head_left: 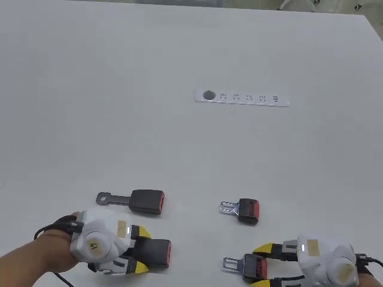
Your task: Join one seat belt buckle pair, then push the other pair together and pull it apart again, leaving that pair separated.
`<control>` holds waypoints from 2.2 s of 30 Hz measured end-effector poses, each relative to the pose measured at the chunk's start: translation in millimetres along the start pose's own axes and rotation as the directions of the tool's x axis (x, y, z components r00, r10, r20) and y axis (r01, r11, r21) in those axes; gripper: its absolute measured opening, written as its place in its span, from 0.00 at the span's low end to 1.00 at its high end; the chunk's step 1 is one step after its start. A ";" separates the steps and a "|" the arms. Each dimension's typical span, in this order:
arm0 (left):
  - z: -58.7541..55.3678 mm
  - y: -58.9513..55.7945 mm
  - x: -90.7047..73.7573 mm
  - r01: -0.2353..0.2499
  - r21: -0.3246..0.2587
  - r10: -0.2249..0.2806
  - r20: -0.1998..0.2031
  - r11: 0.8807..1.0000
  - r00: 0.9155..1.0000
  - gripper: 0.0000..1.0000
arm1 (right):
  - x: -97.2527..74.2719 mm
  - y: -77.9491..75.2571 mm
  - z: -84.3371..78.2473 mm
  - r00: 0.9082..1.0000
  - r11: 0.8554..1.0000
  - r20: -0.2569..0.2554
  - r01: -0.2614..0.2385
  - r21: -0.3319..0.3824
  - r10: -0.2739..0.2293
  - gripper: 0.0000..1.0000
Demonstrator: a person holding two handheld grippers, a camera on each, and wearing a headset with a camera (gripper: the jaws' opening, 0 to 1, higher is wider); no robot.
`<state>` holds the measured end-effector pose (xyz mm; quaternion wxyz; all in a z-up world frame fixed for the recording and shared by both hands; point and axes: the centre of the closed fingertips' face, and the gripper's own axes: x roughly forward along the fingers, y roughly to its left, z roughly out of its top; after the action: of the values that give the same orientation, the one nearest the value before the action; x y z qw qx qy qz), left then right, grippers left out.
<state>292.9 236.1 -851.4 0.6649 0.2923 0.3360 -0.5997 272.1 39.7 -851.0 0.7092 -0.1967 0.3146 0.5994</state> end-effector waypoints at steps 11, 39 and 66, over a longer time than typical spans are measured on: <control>-1.6 -0.8 -0.1 0.022 0.003 -0.022 -0.015 1.000 1.000 0.36 | 9.3 -0.3 8.2 1.000 1.000 0.021 -0.003 0.006 0.003 0.35; -1.7 -1.4 -0.9 0.032 0.008 -0.032 -0.033 0.999 0.999 0.36 | 67.7 7.4 64.0 0.995 0.999 0.089 -0.047 -0.024 0.049 0.35; -1.7 -0.6 0.2 0.034 0.037 -0.031 -0.091 0.999 0.995 0.35 | 94.7 13.6 87.9 0.998 0.997 0.029 -0.057 -0.048 0.058 0.35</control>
<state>292.2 237.3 -852.6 0.6332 0.3265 0.3590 -0.6030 285.3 168.9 -850.6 0.6916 -0.1952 0.2950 0.6298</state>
